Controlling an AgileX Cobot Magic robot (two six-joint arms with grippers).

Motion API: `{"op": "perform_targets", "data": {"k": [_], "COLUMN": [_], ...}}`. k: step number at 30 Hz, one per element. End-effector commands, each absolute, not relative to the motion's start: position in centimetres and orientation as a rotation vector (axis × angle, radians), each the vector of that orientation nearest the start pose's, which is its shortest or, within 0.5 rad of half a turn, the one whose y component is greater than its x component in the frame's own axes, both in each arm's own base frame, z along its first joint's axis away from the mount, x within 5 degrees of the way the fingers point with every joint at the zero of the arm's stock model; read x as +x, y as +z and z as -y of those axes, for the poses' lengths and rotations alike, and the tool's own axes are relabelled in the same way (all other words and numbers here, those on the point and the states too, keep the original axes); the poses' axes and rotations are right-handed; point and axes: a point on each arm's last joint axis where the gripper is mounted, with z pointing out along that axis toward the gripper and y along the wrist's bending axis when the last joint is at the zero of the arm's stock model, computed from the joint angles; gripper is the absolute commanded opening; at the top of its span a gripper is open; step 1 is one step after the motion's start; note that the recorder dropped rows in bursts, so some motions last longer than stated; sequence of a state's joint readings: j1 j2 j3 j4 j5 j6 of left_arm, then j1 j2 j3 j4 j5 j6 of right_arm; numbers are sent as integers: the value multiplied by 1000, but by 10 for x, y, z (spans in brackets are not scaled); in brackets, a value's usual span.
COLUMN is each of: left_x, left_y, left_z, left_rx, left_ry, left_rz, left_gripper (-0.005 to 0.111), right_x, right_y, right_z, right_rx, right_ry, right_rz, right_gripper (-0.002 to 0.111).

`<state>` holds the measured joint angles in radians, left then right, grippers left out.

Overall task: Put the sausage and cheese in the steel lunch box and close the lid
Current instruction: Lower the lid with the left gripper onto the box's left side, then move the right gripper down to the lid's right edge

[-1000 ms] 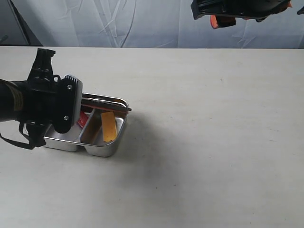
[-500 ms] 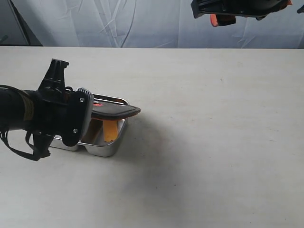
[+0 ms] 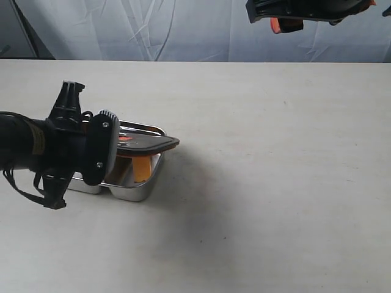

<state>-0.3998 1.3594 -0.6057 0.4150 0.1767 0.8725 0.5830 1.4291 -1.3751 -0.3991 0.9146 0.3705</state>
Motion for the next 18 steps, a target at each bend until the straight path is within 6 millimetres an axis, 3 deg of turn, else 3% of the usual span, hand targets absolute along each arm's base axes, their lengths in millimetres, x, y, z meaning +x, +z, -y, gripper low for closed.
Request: {"op": "perform_targets", "data": {"k": [1,5,18], "left_x": [226,224,221], "left_y": [191,189,188], "left_z": [89,89,91], "left_rx": [1839,1806,1693], "left_ry": [432,394,286], "left_rz": [-1802,-1859,-1980], "left_gripper": [29,38,38], "right_x": [271,271,270], "right_y": [378,378,378], "right_z": [-142,-142,-143], "right_rx": [-399,-399,-394], "right_ry": [-48,-48,-30], "right_rz": [-2304,-2304,-2312], "right_gripper": [55,55,55]}}
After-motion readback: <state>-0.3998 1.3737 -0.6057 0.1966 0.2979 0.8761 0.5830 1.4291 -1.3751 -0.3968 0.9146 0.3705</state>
